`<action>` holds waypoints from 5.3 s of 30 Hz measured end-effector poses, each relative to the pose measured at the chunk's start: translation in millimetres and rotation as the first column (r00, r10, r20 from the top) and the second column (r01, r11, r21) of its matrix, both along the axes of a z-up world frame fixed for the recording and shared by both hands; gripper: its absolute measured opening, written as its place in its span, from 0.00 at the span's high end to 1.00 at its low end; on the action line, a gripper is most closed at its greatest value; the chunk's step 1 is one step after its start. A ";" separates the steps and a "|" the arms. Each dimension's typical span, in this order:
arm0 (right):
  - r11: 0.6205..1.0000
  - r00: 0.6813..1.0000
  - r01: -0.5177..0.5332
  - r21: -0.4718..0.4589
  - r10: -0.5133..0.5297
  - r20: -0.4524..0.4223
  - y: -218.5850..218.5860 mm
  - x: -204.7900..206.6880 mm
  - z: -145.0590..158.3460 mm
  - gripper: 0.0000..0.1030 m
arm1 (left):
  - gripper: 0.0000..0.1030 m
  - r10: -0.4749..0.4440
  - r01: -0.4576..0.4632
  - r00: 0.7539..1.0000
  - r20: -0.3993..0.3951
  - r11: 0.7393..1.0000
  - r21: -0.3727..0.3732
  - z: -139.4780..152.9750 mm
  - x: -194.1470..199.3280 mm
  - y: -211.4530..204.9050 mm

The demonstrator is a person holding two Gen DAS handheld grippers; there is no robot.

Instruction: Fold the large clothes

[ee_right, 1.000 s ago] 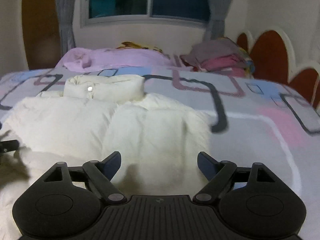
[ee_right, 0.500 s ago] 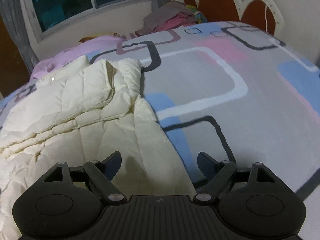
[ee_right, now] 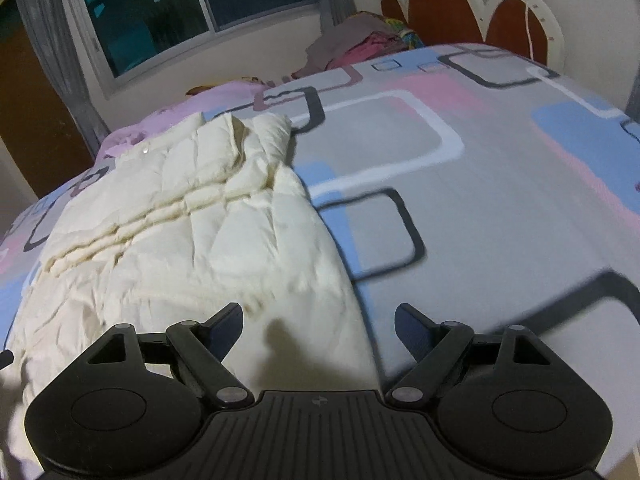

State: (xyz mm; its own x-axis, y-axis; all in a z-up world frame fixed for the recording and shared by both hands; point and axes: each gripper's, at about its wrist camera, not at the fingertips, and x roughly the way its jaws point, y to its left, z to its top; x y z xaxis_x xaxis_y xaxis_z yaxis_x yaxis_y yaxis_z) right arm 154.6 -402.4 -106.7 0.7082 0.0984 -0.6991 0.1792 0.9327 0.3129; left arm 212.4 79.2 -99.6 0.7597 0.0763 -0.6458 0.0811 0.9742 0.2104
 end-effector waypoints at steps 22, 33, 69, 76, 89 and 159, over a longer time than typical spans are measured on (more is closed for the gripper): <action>0.912 0.996 0.091 0.399 -0.076 -0.052 -53.5 -46.8 -53.5 0.01 | 0.27 0.073 -0.176 0.970 -0.232 0.871 -0.459 -27.4 -45.5 80.8; 0.889 0.992 -0.107 0.445 0.128 -0.018 -34.8 -36.3 -53.7 0.33 | 0.43 -0.030 -0.141 0.961 -0.275 0.802 -0.581 -27.4 -40.7 82.7; 0.708 0.964 -0.211 0.674 0.034 0.266 -64.6 73.9 58.0 0.86 | 0.91 0.110 0.033 0.986 0.123 0.596 -0.802 84.1 37.0 83.9; 0.653 0.965 -0.192 0.733 -0.010 0.262 -71.9 173.4 87.7 0.86 | 0.91 0.087 0.088 0.980 0.179 0.620 -0.780 115.2 137.3 80.3; 0.630 0.999 -0.011 0.776 -0.033 0.041 -79.7 356.3 29.9 0.86 | 0.90 0.057 -0.049 0.998 -0.016 0.641 -0.766 69.3 312.7 85.0; 0.936 0.936 -0.299 -0.186 0.326 0.136 124.1 379.4 6.8 0.19 | 0.29 -0.255 0.255 0.966 0.037 0.924 -0.286 1.4 344.9 -65.2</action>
State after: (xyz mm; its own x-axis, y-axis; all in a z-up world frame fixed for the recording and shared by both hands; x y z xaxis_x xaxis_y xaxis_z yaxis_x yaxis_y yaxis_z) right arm 533.9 -278.3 -99.9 0.7644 0.2294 -0.6025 -0.1697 0.9732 0.1552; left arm 557.3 14.0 -98.1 0.7287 -0.3078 -0.6118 0.3344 0.9395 -0.0743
